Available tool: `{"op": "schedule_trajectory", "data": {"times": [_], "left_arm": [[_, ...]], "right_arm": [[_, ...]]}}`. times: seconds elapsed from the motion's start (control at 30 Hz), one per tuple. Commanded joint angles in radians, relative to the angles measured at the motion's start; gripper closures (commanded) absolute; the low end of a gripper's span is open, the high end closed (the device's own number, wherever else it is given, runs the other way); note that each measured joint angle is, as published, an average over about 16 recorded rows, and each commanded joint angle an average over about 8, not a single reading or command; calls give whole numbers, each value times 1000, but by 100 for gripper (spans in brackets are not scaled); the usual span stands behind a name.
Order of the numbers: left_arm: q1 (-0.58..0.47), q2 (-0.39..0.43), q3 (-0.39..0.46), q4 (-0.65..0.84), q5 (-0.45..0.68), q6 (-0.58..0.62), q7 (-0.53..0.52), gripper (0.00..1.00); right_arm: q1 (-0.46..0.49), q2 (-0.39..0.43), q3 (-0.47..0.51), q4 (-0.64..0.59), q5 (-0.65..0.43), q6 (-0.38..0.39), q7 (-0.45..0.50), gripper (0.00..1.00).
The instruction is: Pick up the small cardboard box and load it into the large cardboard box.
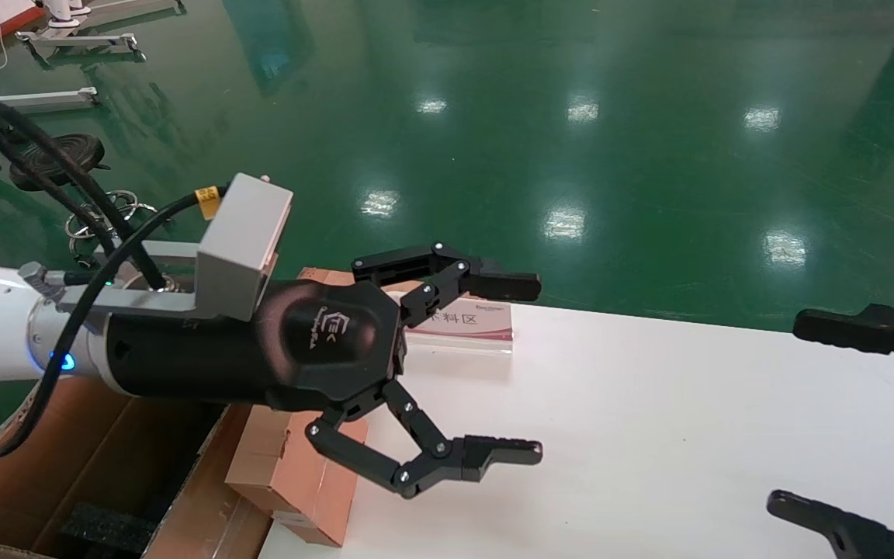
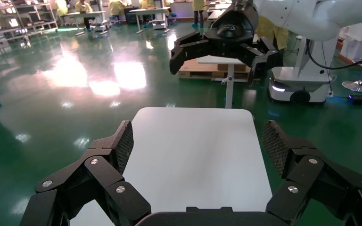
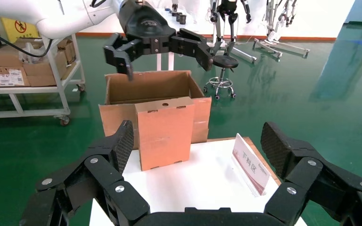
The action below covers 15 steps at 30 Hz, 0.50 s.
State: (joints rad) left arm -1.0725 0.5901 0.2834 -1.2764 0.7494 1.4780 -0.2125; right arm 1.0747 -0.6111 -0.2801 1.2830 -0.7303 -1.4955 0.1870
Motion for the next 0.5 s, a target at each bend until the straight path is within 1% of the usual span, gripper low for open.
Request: {"op": "schedule_trajectory", "data": {"times": [0.03, 0.17, 0.27, 0.37, 0.5], "left_arm": [[1, -3, 1, 4, 4, -2, -1, 0], [-2, -40, 9, 4, 36, -37, -59, 0], [-11, -78, 23, -9, 81, -80, -139, 0], [-39, -119, 53, -36, 157, -125, -259, 0], [-119, -152, 109, -68, 292, -151, -446, 0]], "right_arm": [[0, 0, 0, 0, 0, 0, 0, 0], [0, 0, 0, 0, 0, 0, 0, 0], [0, 0, -1, -1, 0, 0, 0, 0], [1, 0, -1, -1, 0, 0, -1, 0], [1, 0, -1, -1, 1, 0, -1, 0]]}}
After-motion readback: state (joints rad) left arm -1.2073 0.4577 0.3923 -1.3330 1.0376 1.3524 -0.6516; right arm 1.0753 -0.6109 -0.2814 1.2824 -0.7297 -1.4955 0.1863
